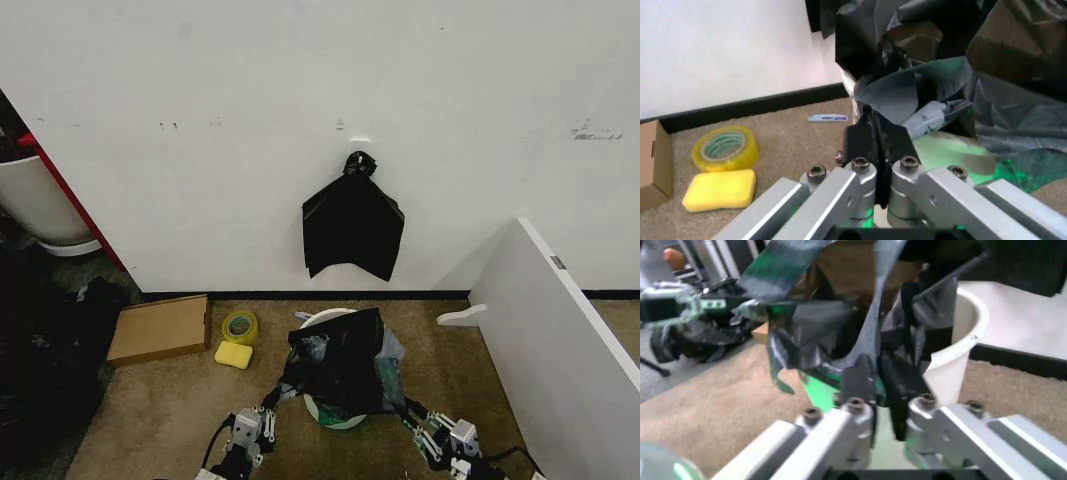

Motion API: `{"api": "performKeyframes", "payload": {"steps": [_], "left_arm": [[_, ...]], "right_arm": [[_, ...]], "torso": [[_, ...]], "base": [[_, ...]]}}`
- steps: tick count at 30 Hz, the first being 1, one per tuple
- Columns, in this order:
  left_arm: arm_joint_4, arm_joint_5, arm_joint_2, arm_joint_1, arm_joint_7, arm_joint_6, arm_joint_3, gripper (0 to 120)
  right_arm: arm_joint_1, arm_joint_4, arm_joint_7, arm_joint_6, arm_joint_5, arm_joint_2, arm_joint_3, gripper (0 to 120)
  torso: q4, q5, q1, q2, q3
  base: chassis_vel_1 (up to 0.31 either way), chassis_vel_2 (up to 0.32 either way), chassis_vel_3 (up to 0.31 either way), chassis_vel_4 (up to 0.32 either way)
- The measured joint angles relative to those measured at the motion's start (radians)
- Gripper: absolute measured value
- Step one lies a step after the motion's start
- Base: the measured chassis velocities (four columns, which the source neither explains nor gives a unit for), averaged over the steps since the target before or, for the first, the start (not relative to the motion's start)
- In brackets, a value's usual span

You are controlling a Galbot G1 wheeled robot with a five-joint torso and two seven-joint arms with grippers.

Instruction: Place the garbage bag over the trash bin.

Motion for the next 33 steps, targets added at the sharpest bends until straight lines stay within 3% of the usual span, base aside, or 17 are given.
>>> {"api": "performKeyframes", "payload": {"steps": [12,24,33], "left_arm": [[0.004,-0.011,0.009,-0.005,-0.002,-0.001,-0.027,0],[0.087,0.014,-0.022,-0.045,-0.015,0.010,-0.002,0],[0.196,0.016,-0.095,-0.117,-0.036,0.037,0.026,0]], "right_arm": [[0.048,-0.152,-0.357,0.104,0.052,0.001,0.078,0],[0.105,-0.240,-0.287,0.130,-0.086,0.055,0.062,0],[0.240,-0.384,-0.238,0.158,-0.226,0.116,0.030,0]], "torso": [[0.0000,0.0000,0.000,0.000,0.000],[-0.0001,0.0001,0.000,0.000,0.000],[0.0000,-0.0001,0.000,0.000,0.000]], "base": [[0.000,0.000,0.000,0.000],[0.000,0.000,0.000,0.000],[0.000,0.000,0.000,0.000]]}}
